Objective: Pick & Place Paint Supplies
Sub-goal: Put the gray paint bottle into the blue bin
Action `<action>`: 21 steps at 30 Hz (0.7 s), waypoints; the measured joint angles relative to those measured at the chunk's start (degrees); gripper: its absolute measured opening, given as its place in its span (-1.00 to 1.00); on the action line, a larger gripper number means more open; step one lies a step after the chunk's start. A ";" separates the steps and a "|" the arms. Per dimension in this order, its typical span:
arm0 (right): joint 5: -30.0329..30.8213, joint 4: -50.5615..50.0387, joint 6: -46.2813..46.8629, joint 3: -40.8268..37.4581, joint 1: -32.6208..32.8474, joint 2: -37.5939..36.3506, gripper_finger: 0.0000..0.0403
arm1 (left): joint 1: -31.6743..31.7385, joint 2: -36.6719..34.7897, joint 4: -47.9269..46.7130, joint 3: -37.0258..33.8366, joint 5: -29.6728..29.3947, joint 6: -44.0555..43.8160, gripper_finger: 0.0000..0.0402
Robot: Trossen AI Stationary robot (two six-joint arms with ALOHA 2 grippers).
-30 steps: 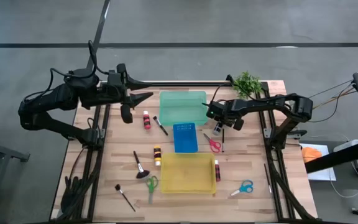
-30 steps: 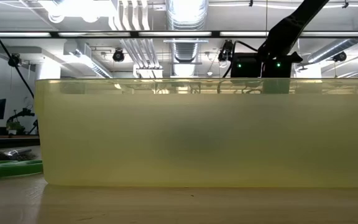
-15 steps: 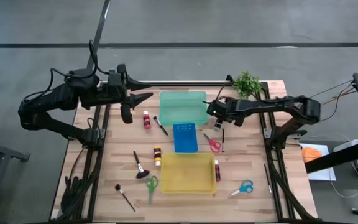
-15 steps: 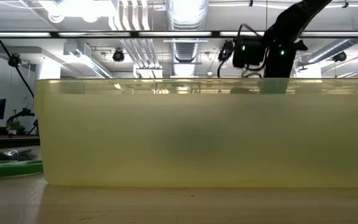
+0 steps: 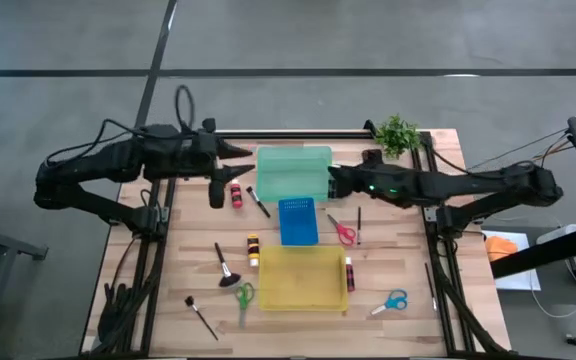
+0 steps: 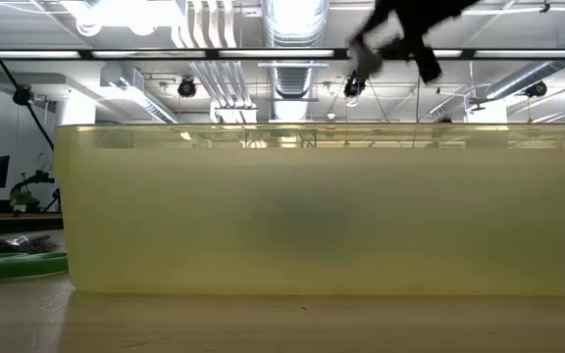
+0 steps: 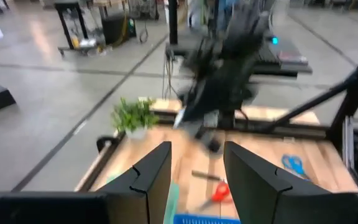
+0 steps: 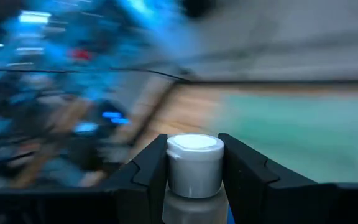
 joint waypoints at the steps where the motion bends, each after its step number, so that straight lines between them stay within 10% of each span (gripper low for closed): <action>1: -1.02 3.48 -2.72 0.02 0.93 -0.98 -0.41 | 0.00 0.00 0.33 -1.18 0.63 -0.09 -0.24; 9: -18.97 13.17 -12.12 0.02 2.37 -5.26 -0.40 | -0.09 2.49 7.62 -5.82 10.43 -3.93 -0.23; 21: -50.57 12.68 -1.27 0.02 2.43 -2.43 -0.42 | -4.26 14.77 -1.30 10.51 19.10 22.34 -0.03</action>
